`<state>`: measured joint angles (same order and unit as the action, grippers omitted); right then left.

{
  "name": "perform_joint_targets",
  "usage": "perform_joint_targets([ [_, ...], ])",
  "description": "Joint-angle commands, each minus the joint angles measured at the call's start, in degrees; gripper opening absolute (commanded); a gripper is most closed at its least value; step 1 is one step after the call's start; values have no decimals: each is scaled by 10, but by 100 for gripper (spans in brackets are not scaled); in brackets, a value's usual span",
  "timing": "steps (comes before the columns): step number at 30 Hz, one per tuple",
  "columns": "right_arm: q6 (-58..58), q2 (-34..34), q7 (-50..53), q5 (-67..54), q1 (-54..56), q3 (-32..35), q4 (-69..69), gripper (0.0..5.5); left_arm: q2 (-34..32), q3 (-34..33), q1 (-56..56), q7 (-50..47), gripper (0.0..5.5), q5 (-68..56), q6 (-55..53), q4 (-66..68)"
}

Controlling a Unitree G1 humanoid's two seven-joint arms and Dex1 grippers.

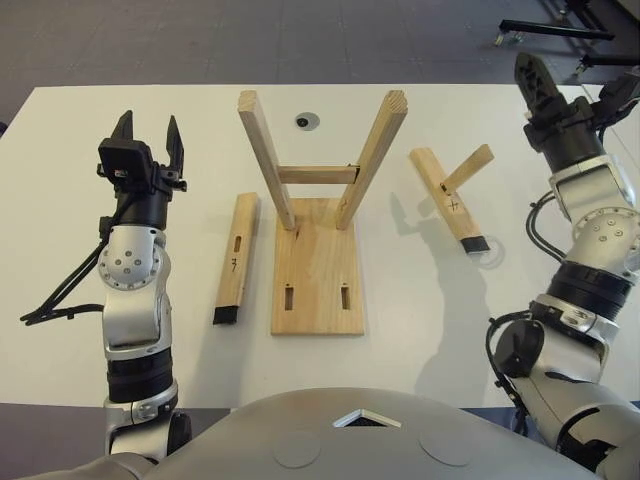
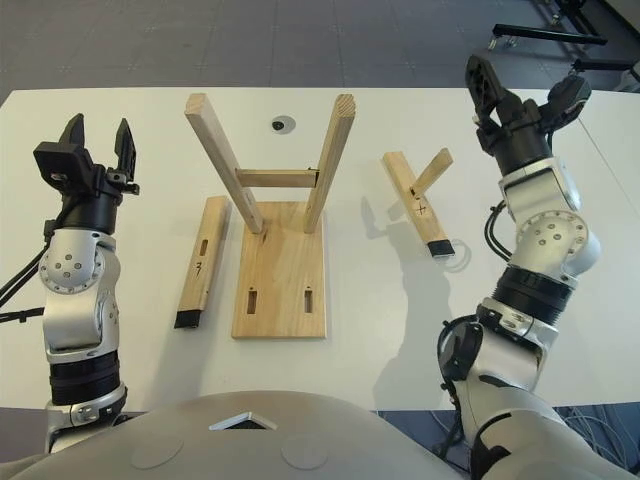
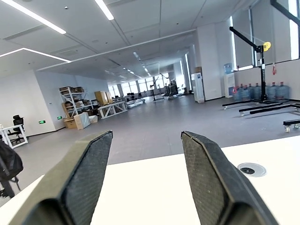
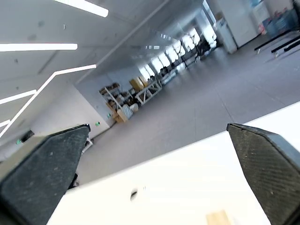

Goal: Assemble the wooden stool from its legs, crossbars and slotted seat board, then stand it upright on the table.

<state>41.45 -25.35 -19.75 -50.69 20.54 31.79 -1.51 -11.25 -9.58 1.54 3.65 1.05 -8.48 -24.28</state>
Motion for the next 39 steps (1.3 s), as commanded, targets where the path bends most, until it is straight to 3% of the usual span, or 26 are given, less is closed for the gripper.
perform_joint_targets([
  [1,88,-78,-150,-58,-101,-7,30,537,41,13,59,-25,268,0,13,-47],
  [4,98,-123,-248,-51,-160,-29,40,537,70,35,87,-46,268,15,19,-63],
  [7,30,-140,-276,34,-178,-86,28,537,80,41,108,-56,268,24,23,-73],
  [18,-178,-51,-165,242,-275,-155,32,537,83,41,121,-64,268,30,26,-83],
  [21,-181,-38,-130,272,-276,-164,12,537,89,50,128,-68,268,34,29,-87],
  [26,-156,-52,-129,340,-258,-235,-73,537,95,57,126,-70,268,36,26,-82],
  [39,-308,-55,-130,402,-199,-273,-308,307,92,64,75,-66,268,43,30,-35],
])
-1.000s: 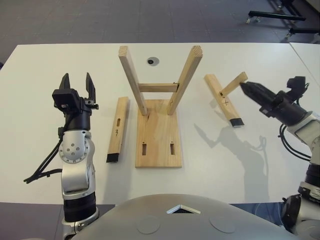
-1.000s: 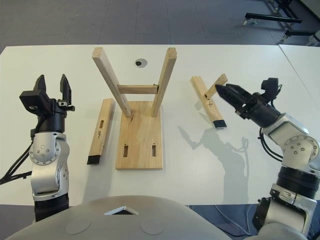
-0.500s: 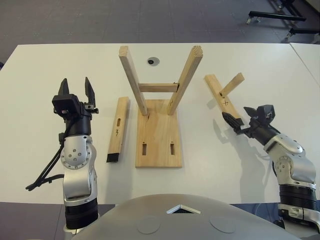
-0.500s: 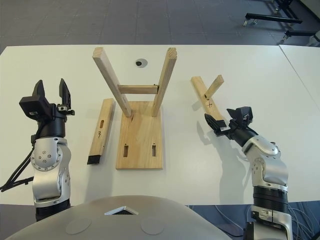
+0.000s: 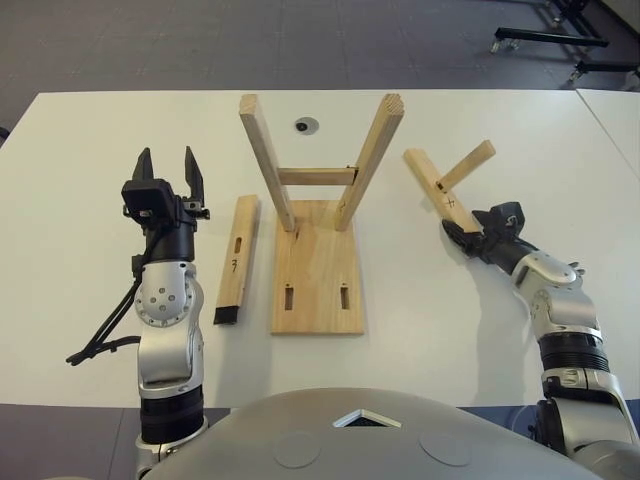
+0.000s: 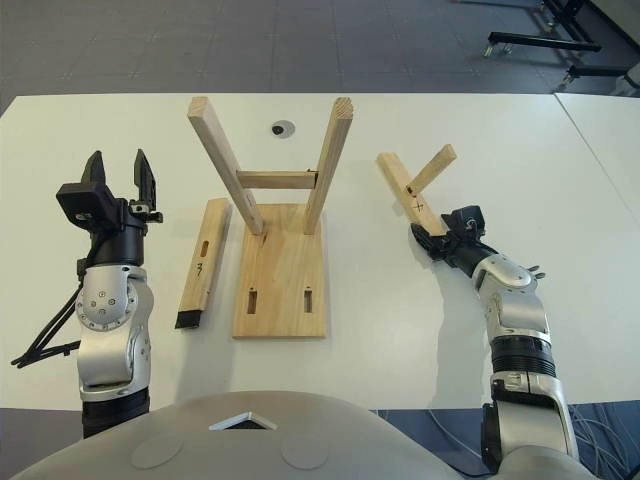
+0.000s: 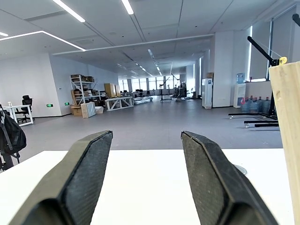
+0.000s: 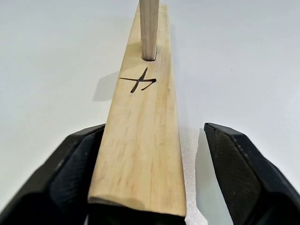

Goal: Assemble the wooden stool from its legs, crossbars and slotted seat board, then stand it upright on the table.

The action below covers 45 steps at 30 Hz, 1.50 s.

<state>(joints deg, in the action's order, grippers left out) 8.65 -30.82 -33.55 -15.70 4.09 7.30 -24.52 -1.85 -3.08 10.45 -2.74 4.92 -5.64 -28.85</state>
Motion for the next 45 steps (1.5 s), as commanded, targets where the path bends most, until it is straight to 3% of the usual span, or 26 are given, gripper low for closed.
perform_joint_targets([
  [1,9,-1,6,53,-29,-30,-90,287,-2,0,-18,-3,268,5,3,16],
  [6,-44,8,11,50,19,-25,-147,205,-7,-5,-35,0,268,1,12,40],
  [10,-46,25,25,19,88,0,-134,204,-18,-17,-60,8,268,-9,20,63],
  [15,4,87,64,-67,250,49,-32,204,-47,-43,-121,37,268,-42,28,95],
  [22,-64,172,80,-109,455,76,-61,204,-100,-64,-228,115,268,-115,28,142],
  [27,-82,181,53,-114,466,66,14,204,-132,-80,-311,184,268,-205,-6,148],
  [31,46,166,-34,-229,371,31,234,204,-152,-105,-342,251,268,-371,-109,117],
  [35,144,165,-55,-351,265,16,394,204,-200,-107,-294,373,268,-545,-192,34],
  [40,183,169,-48,-401,256,7,439,204,-255,-138,-251,445,268,-685,-245,-25],
  [45,175,186,-82,-386,231,-44,449,204,-253,-115,-256,444,268,-739,-270,-20],
])
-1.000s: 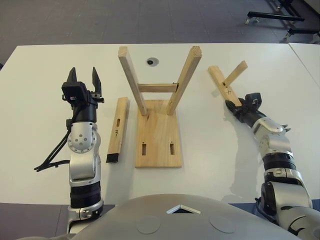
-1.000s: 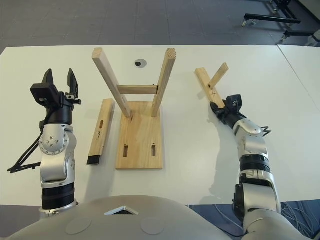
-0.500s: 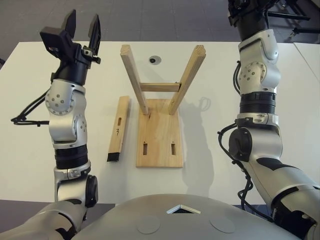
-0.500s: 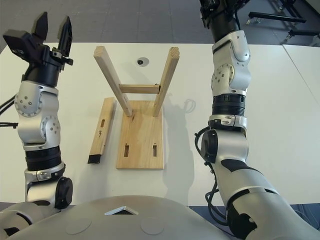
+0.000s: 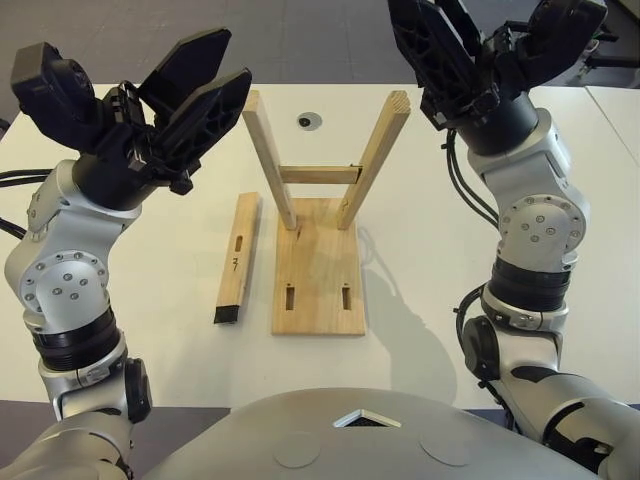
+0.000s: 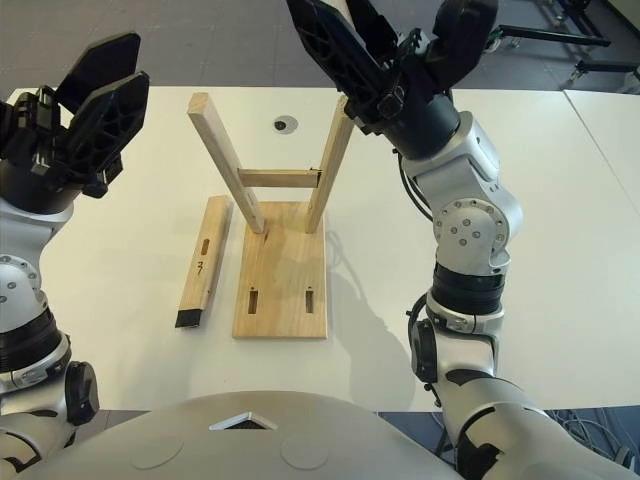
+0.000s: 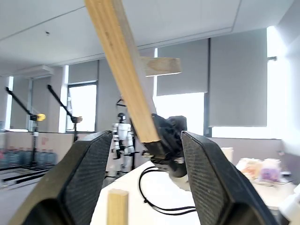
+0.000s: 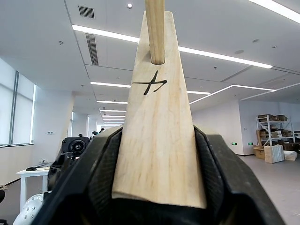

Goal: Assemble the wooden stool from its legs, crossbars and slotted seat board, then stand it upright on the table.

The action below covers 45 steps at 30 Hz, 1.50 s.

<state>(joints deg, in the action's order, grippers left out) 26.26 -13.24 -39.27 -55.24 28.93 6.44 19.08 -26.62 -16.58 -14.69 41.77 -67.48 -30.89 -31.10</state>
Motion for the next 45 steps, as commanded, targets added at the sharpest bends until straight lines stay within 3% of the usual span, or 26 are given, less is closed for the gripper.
perform_joint_targets([
  [1,-8,15,-33,18,-21,-48,11,204,0,26,-8,-4,268,-14,-18,12],
  [9,-42,42,-50,53,-24,-73,-9,204,26,36,-20,-23,369,-28,-12,52],
  [15,-33,34,-79,56,-35,-86,-17,204,21,17,-59,-36,446,-126,-40,67],
  [34,11,9,-147,61,-63,-124,-41,204,18,23,-68,-27,446,-130,-61,83],
  [45,11,-1,-157,74,-66,-120,-59,204,26,20,-53,-1,280,-186,-73,66],
])
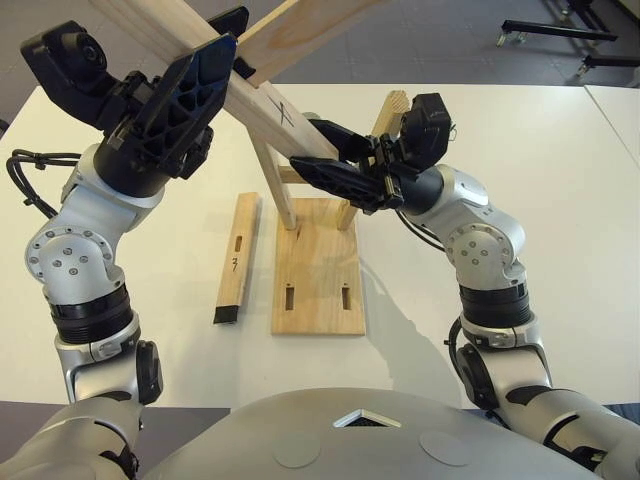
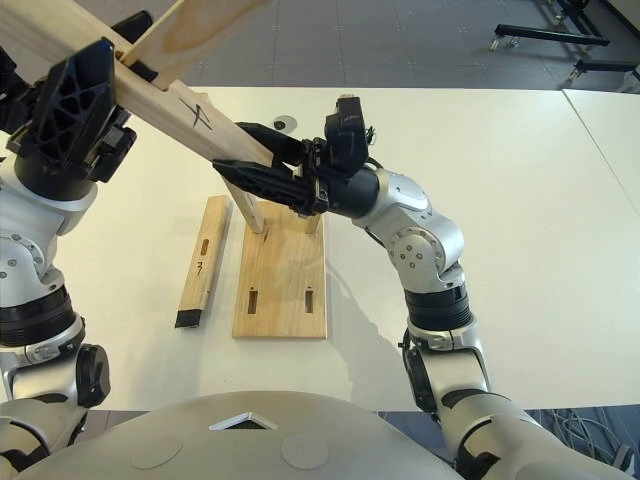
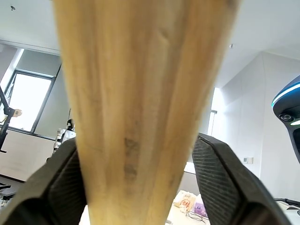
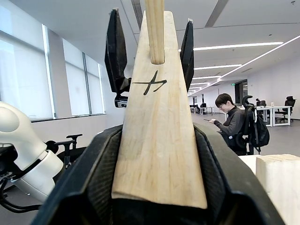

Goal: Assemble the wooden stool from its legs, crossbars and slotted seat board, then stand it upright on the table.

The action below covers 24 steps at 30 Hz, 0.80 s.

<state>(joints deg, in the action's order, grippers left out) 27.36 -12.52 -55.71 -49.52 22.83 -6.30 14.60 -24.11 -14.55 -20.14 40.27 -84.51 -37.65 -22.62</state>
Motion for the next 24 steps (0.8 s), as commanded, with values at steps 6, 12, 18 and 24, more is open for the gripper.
perform_joint_targets([
  [6,-10,-13,-3,28,-4,9,-19,204,3,5,7,17,227,-5,-1,-29],
  [12,14,-32,-4,26,-3,11,-20,204,6,5,31,19,225,13,11,-38],
  [18,58,-91,-25,19,-20,11,1,310,20,5,58,8,220,29,27,-47],
  [24,96,-167,-51,-6,-66,47,37,375,38,4,111,-24,214,29,39,-97],
])
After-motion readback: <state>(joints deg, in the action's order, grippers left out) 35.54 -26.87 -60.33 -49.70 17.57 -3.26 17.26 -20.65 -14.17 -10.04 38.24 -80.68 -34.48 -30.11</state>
